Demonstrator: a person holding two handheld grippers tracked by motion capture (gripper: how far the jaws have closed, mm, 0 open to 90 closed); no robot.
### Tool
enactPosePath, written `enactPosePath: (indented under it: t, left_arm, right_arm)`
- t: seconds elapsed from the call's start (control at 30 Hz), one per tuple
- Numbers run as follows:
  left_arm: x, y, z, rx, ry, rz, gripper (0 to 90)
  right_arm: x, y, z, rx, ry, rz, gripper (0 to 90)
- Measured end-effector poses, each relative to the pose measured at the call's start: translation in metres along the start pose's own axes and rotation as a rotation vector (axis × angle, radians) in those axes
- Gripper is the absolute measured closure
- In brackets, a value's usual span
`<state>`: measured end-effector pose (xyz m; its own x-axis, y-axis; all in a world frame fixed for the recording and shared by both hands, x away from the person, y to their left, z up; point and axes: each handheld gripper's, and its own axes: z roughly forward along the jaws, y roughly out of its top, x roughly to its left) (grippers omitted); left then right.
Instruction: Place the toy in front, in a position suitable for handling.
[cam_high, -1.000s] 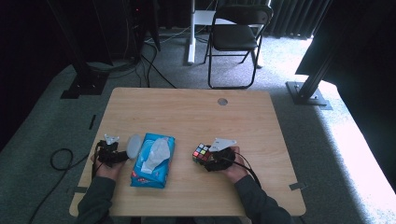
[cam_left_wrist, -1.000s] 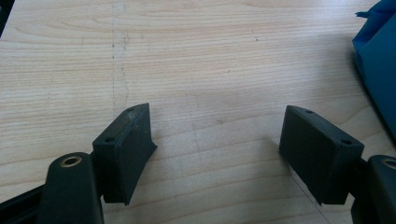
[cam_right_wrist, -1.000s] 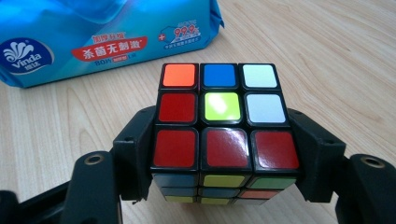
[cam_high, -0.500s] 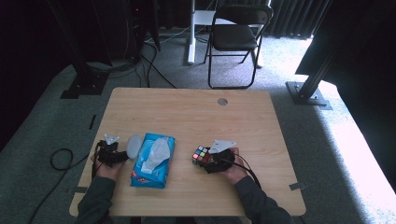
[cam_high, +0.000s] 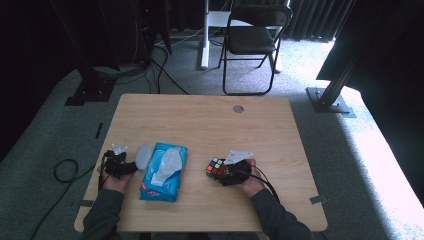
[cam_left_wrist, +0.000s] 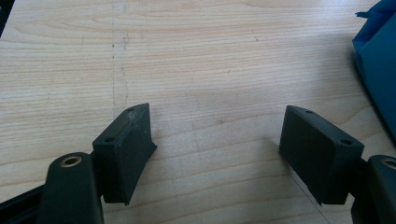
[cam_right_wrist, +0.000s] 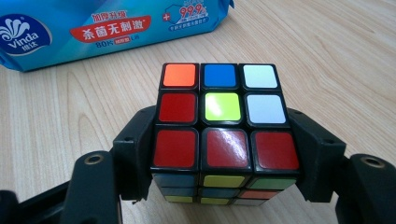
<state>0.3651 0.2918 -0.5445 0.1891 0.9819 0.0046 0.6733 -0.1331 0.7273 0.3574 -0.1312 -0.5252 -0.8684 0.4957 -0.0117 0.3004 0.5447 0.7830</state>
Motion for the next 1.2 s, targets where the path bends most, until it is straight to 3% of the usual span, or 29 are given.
enactPosePath:
  t: [0.33, 0.53, 0.77, 1.2]
  left_arm:
    - [0.000, 0.000, 0.000, 0.000, 0.000, 0.000, 25.2]
    - [0.000, 0.000, 0.000, 0.000, 0.000, 0.000, 25.2]
    - [0.000, 0.000, 0.000, 0.000, 0.000, 0.000, 25.2]
    - [0.001, -0.002, -0.002, -0.008, -0.014, 0.015, 31.1]
  right_arm:
    - [-0.001, -0.001, 0.000, 0.001, 0.005, 0.004, 33.4]
    - [0.000, -0.001, 0.001, 0.006, -0.001, 0.003, 26.8]
    - [0.000, 0.006, -0.010, -0.042, 0.003, 0.005, 24.5]
    - [-0.021, 0.005, -0.032, -0.132, -0.006, 0.098, 28.3]
